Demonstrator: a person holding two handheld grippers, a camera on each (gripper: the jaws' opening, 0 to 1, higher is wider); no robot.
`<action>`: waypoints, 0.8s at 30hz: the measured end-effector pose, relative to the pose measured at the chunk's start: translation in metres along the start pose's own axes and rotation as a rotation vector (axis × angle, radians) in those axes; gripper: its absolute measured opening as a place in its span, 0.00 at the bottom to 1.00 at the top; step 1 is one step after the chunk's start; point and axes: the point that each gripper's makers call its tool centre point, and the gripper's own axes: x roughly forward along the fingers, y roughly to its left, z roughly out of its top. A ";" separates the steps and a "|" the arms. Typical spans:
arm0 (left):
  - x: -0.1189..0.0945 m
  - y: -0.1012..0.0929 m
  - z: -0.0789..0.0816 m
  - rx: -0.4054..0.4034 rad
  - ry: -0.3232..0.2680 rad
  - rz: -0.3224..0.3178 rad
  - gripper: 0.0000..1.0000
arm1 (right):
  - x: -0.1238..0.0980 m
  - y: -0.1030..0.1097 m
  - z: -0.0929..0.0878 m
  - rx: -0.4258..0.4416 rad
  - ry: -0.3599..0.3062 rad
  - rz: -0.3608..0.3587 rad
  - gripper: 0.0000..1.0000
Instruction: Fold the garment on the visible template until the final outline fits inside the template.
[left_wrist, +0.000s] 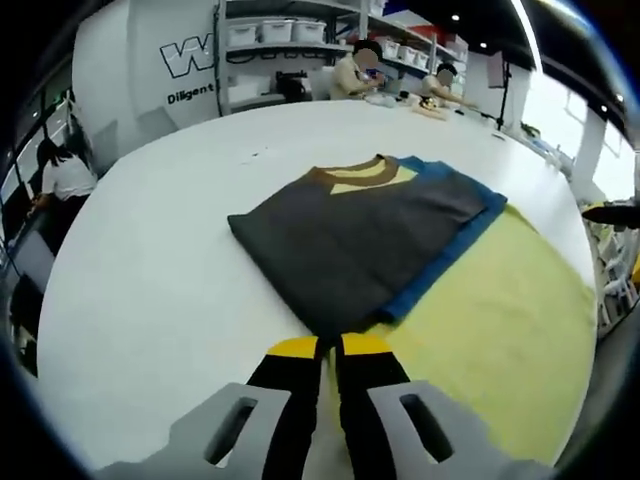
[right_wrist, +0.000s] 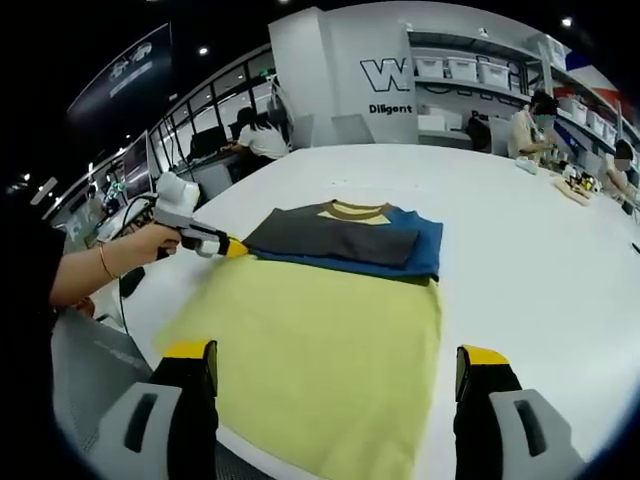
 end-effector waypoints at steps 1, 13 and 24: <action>-0.001 0.000 0.000 0.000 0.001 0.006 0.06 | 0.000 0.000 0.000 0.000 0.001 0.000 0.98; -0.009 0.019 -0.006 -0.006 0.021 0.038 0.05 | 0.000 0.002 -0.005 -0.009 0.026 0.012 0.98; -0.018 0.042 -0.012 -0.008 0.044 0.090 0.05 | 0.005 0.006 -0.008 -0.019 0.046 0.027 0.97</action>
